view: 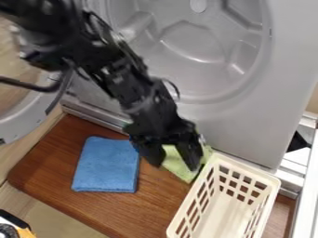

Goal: Moved the basket to the right side

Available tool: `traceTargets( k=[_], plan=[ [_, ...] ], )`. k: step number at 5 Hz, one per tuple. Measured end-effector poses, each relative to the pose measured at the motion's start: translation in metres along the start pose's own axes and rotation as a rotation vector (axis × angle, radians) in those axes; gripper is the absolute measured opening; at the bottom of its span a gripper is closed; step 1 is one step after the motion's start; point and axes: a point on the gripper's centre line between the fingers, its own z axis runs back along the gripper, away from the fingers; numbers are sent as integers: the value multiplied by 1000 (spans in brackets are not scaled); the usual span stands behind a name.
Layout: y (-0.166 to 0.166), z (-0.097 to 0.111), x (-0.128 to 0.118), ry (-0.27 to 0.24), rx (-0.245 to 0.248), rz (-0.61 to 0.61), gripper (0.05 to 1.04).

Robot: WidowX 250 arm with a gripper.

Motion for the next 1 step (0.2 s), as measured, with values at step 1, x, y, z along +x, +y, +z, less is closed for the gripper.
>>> traceTargets(
  k=[1],
  plan=[
    [-1,0,-1,2,-1,-3,999]
  ],
)
